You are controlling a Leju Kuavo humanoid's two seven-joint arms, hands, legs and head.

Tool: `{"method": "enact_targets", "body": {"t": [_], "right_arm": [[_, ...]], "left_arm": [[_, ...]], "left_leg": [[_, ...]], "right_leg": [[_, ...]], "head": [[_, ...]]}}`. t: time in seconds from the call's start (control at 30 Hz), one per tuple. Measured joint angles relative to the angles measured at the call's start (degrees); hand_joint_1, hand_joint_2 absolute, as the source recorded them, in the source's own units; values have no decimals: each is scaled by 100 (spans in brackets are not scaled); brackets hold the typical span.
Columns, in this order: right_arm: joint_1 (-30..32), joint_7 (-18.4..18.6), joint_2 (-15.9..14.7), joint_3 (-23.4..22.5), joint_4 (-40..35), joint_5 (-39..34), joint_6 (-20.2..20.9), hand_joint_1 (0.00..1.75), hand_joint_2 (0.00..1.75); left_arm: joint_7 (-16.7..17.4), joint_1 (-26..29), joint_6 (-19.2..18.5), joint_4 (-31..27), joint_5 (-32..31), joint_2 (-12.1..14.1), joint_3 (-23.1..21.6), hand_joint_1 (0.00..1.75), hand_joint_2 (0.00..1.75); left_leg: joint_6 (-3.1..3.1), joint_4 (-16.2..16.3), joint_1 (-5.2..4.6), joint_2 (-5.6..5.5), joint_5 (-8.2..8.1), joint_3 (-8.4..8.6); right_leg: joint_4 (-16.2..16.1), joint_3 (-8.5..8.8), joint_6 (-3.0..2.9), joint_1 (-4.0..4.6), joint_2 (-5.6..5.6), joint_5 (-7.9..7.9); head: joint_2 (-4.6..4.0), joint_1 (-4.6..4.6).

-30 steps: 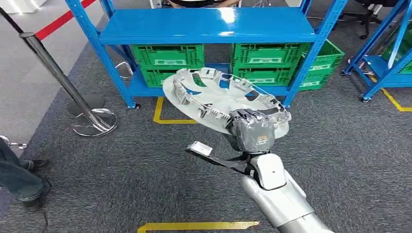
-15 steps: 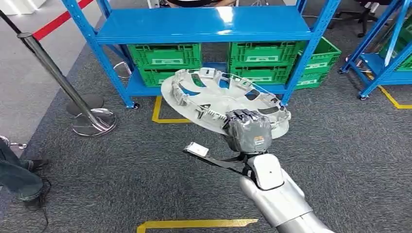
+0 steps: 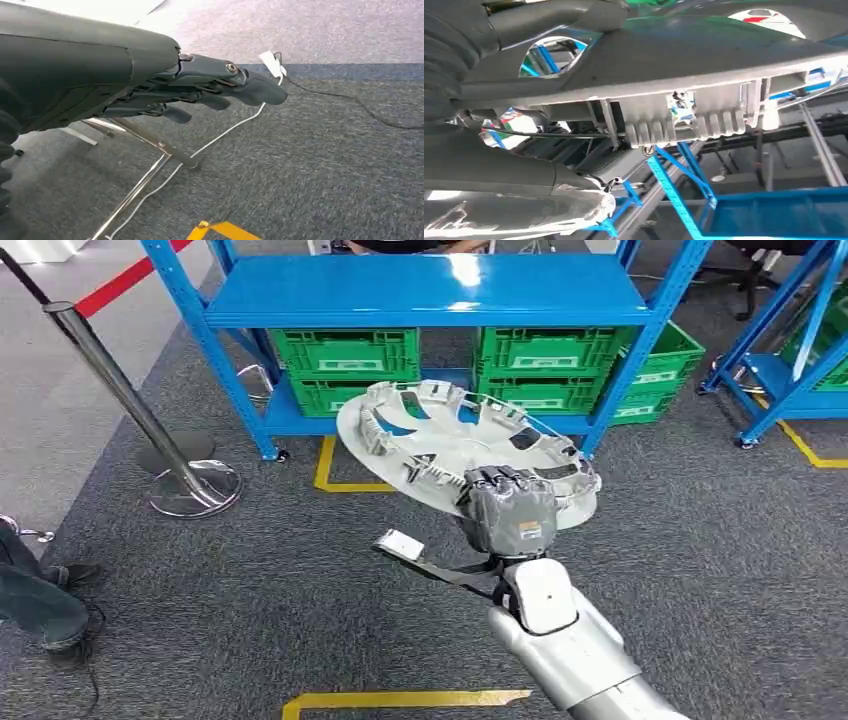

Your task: Take the parts from the cabinet and place them on the table.

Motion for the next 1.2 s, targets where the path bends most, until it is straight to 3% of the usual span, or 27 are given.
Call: {"method": "enact_targets", "body": {"t": [0.07, 0.1, 0.13, 0.17, 0.23, 0.27, 0.3, 0.33, 0.4, 0.43, 0.5, 0.53, 0.6, 0.63, 0.67, 0.7, 0.73, 0.77, 0.8, 0.93, 0.97, 1.0, 1.03, 1.1, 1.13, 1.17, 1.2], "right_arm": [[-5, 48, -57, 50, 0, 4, 0, 175, 175], [-5, 63, -78, 76, 0, 4, 0, 175, 175], [1, 98, -96, 96, 0, 4, 0, 175, 175], [1, 155, -118, 135, 0, 4, 0, 175, 175], [-16, 210, -140, 166, 0, 4, 0, 175, 175], [-34, 214, -161, 170, 0, 4, 0, 175, 175], [-40, 214, -173, 197, 0, 7, 0, 175, 175], [-40, 216, -205, 220, -11, 9, 0, 175, 175], [-32, 260, -218, 273, -18, 11, 0, 175, 175], [-34, 284, -218, 291, -20, 11, 0, 175, 175], [-36, 354, -236, 319, -59, 11, 0, 175, 175], [-39, 365, -258, 319, -74, 15, 2, 175, 175], [-30, 378, -297, 336, -81, 17, 2, 175, 175], [-23, 378, -310, 352, -83, 17, 0, 175, 175], [-21, 378, -321, 365, -85, 17, 2, 175, 175], [-22, 385, -330, 382, -90, 17, 2, 175, 175], [-27, 398, -339, 402, -98, 17, 2, 175, 175], [-31, 422, -349, 411, -120, 17, 0, 175, 175], [-33, 482, -371, 419, -146, 17, 0, 175, 175], [-78, 732, -489, 570, -212, 15, 0, 175, 175], [-83, 745, -516, 581, -236, 15, 0, 175, 175], [-101, 750, -535, 601, -256, 17, 0, 175, 175], [-114, 750, -585, 616, -260, 20, 0, 175, 175], [-117, 771, -675, 647, -262, 20, 0, 175, 175], [-97, 780, -712, 653, -260, 20, 0, 175, 175], [-83, 844, -741, 662, -260, 20, 0, 175, 175], [-84, 936, -767, 675, -260, 20, 0, 175, 175]], "left_arm": [[-18, -31, -41, 37, -13, 0, 35, 0, 175], [-26, -43, -48, 54, -17, 0, 54, 0, 175], [-31, -53, -59, 77, -35, 0, 87, 0, 175], [-35, -60, -65, 103, -53, 0, 114, 0, 175], [-35, -81, -79, 138, -55, 0, 133, 0, 175], [-37, -94, -79, 149, -57, 4, 142, 0, 175], [-37, -105, -79, 155, -59, 4, 175, 0, 175], [-55, -106, -79, 164, -59, 4, 184, 0, 175], [-79, -114, -81, 197, -57, 2, 223, 0, 175], [-79, -112, -81, 214, -57, 4, 238, 0, 175], [-70, -114, -79, 227, -57, 4, 240, 0, 175], [-68, -127, -81, 232, -57, 4, 240, 0, 175], [-68, -132, -83, 243, -50, 4, 232, 0, 175], [-57, -130, -85, 249, -50, 4, 232, 0, 175], [-28, -131, -83, 254, -63, 4, 240, 0, 175], [-17, -134, -79, 269, -109, 4, 258, 0, 175], [-17, -160, -79, 293, -186, 7, 278, 0, 175], [-17, -190, -111, 317, -294, 7, 301, 0, 175], [-19, -260, -181, 345, -425, 9, 343, 0, 175], [-181, -407, -382, 618, -885, 11, 592, 0, 175], [-188, -415, -394, 656, -894, 7, 616, 0, 175], [-192, -456, -396, 691, -903, 13, 647, 0, 175], [-192, -512, -406, 738, -916, 13, 686, 0, 175], [-240, -593, -522, 822, -1203, 22, 715, 0, 175], [-351, -641, -616, 913, -1525, 43, 747, 0, 175], [-512, -720, -702, 1037, -1895, 70, 820, 0, 175], [-700, -818, -776, 1203, -2273, 101, 938, 0, 175]], "left_leg": [[-12, 4, 3, -54, 16, -46], [-33, 9, 11, -89, 30, -67], [-58, 13, 24, -140, 46, -85], [-86, 19, 40, -194, 64, -103], [-149, 59, 82, -325, 93, -138], [-201, 105, 83, -375, 95, -172], [-243, 155, 53, -420, 98, -221], [-272, 149, 59, -446, 125, -236], [-357, 142, 98, -554, 197, -277], [-372, 159, 115, -590, 191, -307], [-366, 560, 83, -191, -183, -479], [-372, 1075, 82, -78, -479, -683], [-356, 1989, 82, -18, -868, -1013], [-341, 2079, 81, -17, -873, -1010], [-314, 1941, 74, -15, -772, -879], [-277, 1588, 54, 1, -598, -645], [-225, 1019, 12, 103, -366, -296], [-167, 514, -45, 353, -250, 0], [-134, 380, -129, 541, -362, 79], [-31, 280, -123, 272, -300, 20], [-12, 244, -76, 224, -267, 45], [4, 239, -65, 165, -255, 35], [34, 239, -63, 95, -242, 16], [52, 241, -68, -65, -230, -6], [53, 241, -68, -159, -221, -7], [48, 243, -66, -251, -215, -6], [35, 249, -65, -354, -206, -5]], "right_leg": [[945, -380, 51, -54, 0, -480], [1248, -495, 79, -73, -1, -594], [1263, -471, 101, -99, -1, -554], [1000, -298, 125, -125, 0, -389], [-93, 353, 185, -205, 107, 71], [-500, 563, 242, -265, 419, 45], [-499, 566, 192, -214, 468, 39], [-464, 546, 132, -209, 353, 60], [-393, 544, 44, -164, 262, 87], [-416, 525, -17, -204, 189, 120], [-415, 503, -89, -160, 64, 153], [-413, 482, -104, -129, -22, 162], [-410, 453, -124, -74, -190, 167], [-410, 448, -129, -47, -263, 169], [-410, 445, -134, -29, -335, 166], [-409, 449, -139, -17, -400, 162], [-409, 465, -144, -7, -475, 155], [-411, 482, -138, -1, -542, 146], [-402, 470, -118, 41, -618, 130], [-420, 496, -43, 55, -877, 108], [-361, 438, -6, 20, -643, 38], [-136, 330, 25, 1, -271, -105], [293, 126, 49, -27, -102, -322], [1185, -330, 83, -39, -18, -652], [1375, -447, 83, -39, -15, -649], [1273, -421, 79, -40, -12, -495], [918, -272, 76, -47, -1, -234]], "head": [[0, -7], [0, -2], [0, -4], [0, -7], [0, -7], [0, 0], [0, 9], [0, -15], [0, -9], [0, -18], [0, -66], [0, -72], [0, -68], [0, -68], [0, -66], [0, -68], [0, -68], [0, -70], [0, -68], [0, -59], [0, -62], [0, -31], [0, -22], [0, -15], [0, -18], [0, -18], [0, -15]]}}
